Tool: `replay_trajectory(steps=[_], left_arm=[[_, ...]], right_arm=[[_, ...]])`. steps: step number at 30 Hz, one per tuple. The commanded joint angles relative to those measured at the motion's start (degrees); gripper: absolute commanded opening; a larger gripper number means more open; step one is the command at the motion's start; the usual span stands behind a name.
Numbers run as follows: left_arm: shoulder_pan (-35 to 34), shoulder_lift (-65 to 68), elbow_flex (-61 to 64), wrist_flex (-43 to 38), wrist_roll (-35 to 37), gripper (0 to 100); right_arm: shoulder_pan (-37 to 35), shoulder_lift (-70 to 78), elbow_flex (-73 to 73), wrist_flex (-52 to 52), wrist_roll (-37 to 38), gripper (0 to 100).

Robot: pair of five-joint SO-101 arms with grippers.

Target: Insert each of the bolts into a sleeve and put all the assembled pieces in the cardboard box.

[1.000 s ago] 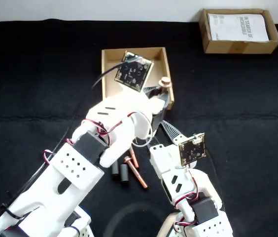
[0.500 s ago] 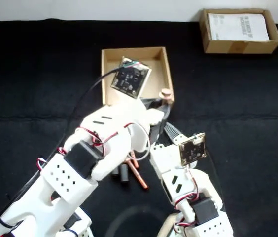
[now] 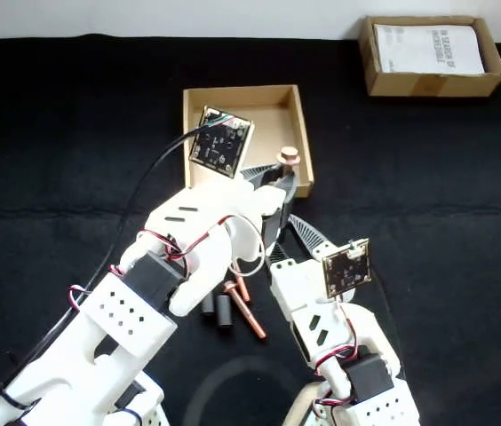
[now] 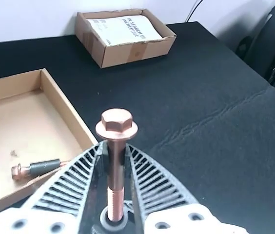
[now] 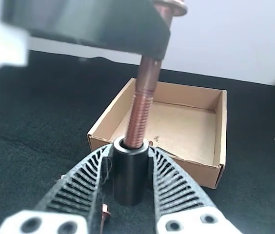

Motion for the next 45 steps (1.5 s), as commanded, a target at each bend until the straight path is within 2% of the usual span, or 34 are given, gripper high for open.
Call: replay_trajectory(steps=[1, 7, 13, 21, 24, 27, 30, 34, 38, 42, 45], left_arm=[[0.0, -1.6, 0.9, -1.3, -0.4, 1], [0.7, -2.6, 2.9, 0.5, 0.0, 1], [8.0, -7.7, 5.4, 6.8, 0.2, 1], [8.2, -11.0, 9.9, 6.9, -0.5, 1], [8.2, -10.7, 10.2, 6.9, -5.4, 7], [6.4, -10.7, 10.2, 8.4, -6.0, 19], [5.0, -10.9, 9.9, 10.4, -6.2, 25], [2.6, -11.0, 7.4, 17.0, -6.5, 26], [0.9, -11.1, 1.3, 27.2, -11.9, 26], [0.0, -12.7, -6.1, 36.7, -15.4, 25], [-1.2, -16.6, -8.8, 39.9, -15.6, 25]], right_arm=[[-0.2, 0.1, -0.7, -0.9, 0.4, 0.8], [-0.1, 0.1, -0.8, -0.9, 0.4, 0.8], [-0.1, 0.1, -0.8, -1.0, 0.4, 0.8], [0.8, 0.1, -0.8, -1.0, 0.4, 0.8], [1.4, 0.1, -0.8, -1.0, 0.5, 0.8], [1.4, 0.1, -0.8, -1.0, 0.5, 0.8], [1.5, 0.1, -0.8, -1.0, 0.6, 0.8], [1.5, 0.1, -1.5, -1.2, 2.9, 0.8], [2.8, 0.2, -3.6, -1.2, 3.3, 0.8], [6.3, 0.2, -4.2, -1.2, 3.3, 0.8], [9.5, 0.6, -6.2, -1.3, 3.0, 0.8]])
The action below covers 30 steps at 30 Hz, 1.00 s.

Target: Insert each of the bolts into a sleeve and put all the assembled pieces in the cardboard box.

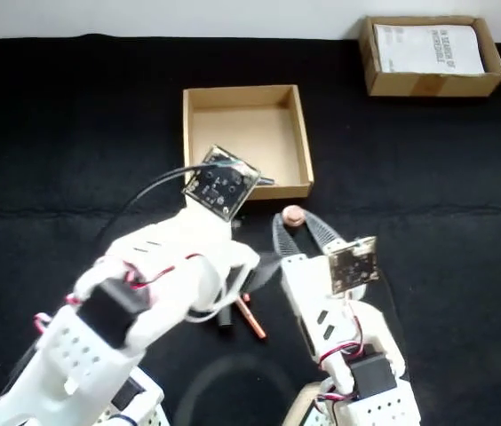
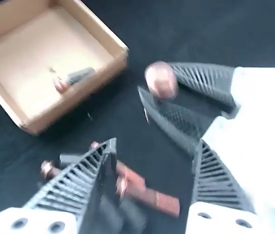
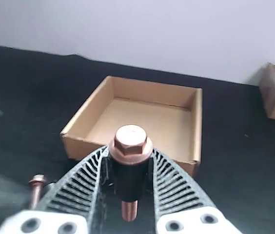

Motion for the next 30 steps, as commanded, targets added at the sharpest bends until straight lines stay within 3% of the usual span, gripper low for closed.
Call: replay_trajectory(steps=[1, 8, 22, 30], left_arm=[[-2.2, -5.0, -4.4, 2.9, -0.3, 25], [-10.8, -17.3, -0.7, 3.3, -0.4, 25], [-37.1, -45.8, 25.0, 2.8, -0.2, 25], [-53.8, -45.9, 28.8, 2.9, -0.1, 25]], right_arm=[[3.8, 1.4, -6.6, -1.3, 0.2, 0.8], [4.4, 22.5, -21.2, -2.9, -3.9, 0.8], [5.5, 81.0, -68.0, -2.9, -3.9, 0.8], [5.5, 110.7, -96.3, 5.8, -2.5, 0.8]])
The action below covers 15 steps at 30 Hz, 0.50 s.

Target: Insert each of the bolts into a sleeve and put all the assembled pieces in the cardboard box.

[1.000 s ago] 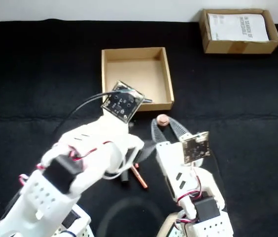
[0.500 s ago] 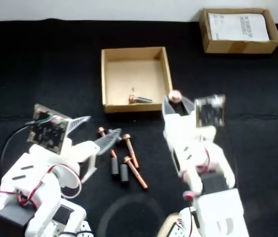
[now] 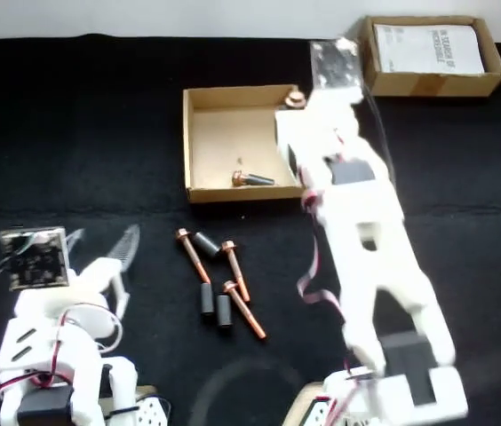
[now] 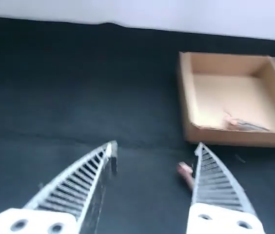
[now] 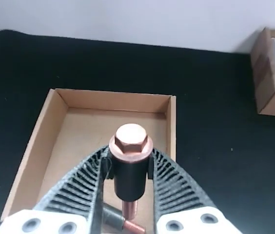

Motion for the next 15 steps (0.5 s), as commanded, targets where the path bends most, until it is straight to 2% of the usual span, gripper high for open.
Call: replay_trajectory(steps=[1, 7, 15], left_arm=[[-6.4, 0.0, 2.3, -0.2, 0.1, 25], [-10.4, 0.0, 9.2, -0.3, 0.1, 25], [-10.7, 0.0, 14.7, -0.3, 0.1, 25]], right_arm=[[0.9, 12.7, -16.2, 1.8, 2.8, 0.8], [0.7, 31.7, -33.1, 8.7, 9.1, 0.8], [-0.4, 50.0, -51.6, 18.6, 19.7, 0.8]])
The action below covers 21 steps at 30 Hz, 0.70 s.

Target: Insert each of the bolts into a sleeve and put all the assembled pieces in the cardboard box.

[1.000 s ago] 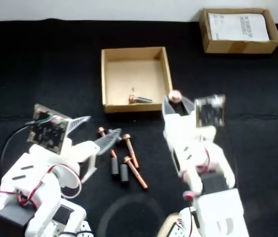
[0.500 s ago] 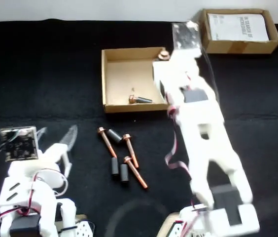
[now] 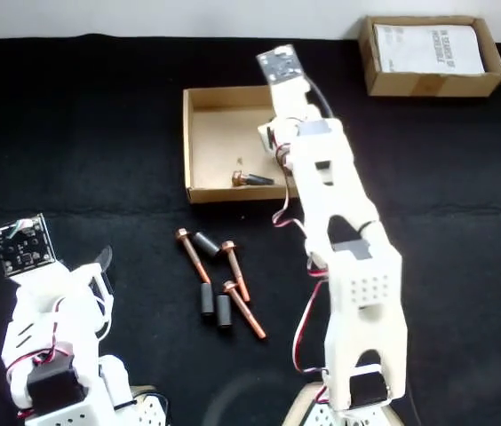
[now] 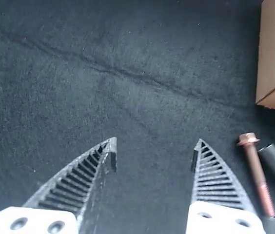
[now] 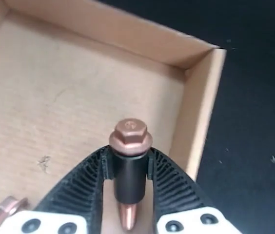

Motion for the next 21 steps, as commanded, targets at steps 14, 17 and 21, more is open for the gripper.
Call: replay_trajectory(steps=[14, 17, 21], left_arm=[[-0.5, -0.2, 3.3, -0.3, 0.1, 25], [-0.5, -0.2, 3.3, 0.1, 0.1, 25], [-0.7, -0.2, 3.3, 0.2, 0.1, 25]], right_arm=[[-3.5, 9.2, -40.8, 32.5, 6.4, 15.6], [-4.7, 9.2, -52.5, 43.5, 0.3, 15.6], [-7.9, 9.2, -68.6, 55.6, -6.7, 15.6]])
